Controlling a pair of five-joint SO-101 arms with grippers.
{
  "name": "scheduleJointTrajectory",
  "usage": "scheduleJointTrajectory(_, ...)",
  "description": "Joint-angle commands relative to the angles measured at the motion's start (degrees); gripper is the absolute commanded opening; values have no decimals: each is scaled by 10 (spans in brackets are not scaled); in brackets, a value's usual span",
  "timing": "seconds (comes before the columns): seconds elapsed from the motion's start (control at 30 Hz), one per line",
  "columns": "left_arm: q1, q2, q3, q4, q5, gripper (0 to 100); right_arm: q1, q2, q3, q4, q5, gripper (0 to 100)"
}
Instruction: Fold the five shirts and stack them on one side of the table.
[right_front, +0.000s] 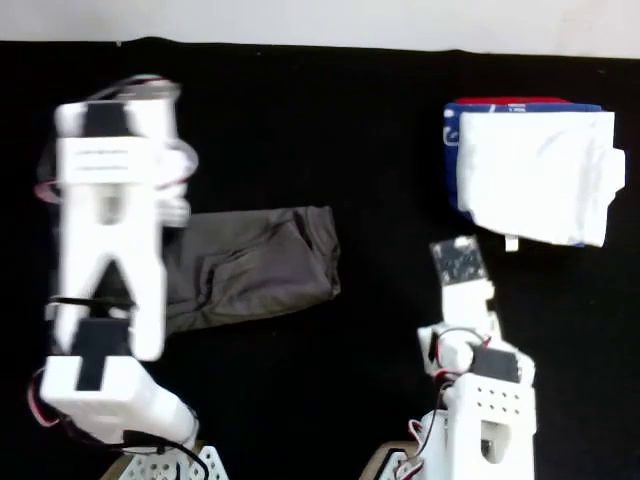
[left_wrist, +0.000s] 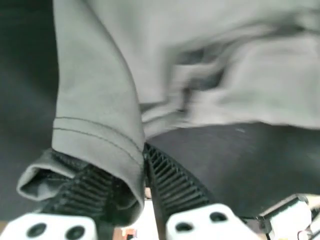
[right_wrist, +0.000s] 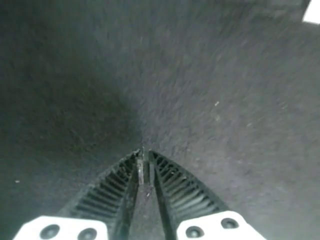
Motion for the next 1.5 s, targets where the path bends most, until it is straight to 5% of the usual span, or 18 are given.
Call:
scheduleJointTrajectory(0.0,131,-19,-16,5,39,8,9,-10,58,-61,4,7)
scheduleJointTrajectory(0.2,249,61,-73,-36,50,8,45,-10,118,-122,3,7)
scheduleJointTrajectory(0.43,289,187,-162,-65,51,8,51,-10,123,-124,2,7)
scheduleJointTrajectory(0.7,272,305,-283,-64,51,11,50,-10,123,-124,2,7)
scheduleJointTrajectory(0.93,253,318,-373,1,51,186,50,-10,123,-124,2,7)
scheduleJointTrajectory(1.1,179,290,-427,10,49,199,50,-10,123,-130,2,7)
scheduleJointTrajectory(1.2,140,262,-407,10,49,168,50,-10,123,-130,2,7)
scheduleJointTrajectory(1.3,121,248,-336,10,48,0,50,-10,123,-130,2,7)
scheduleJointTrajectory(1.47,124,247,-189,10,7,10,50,-10,123,-131,2,7)
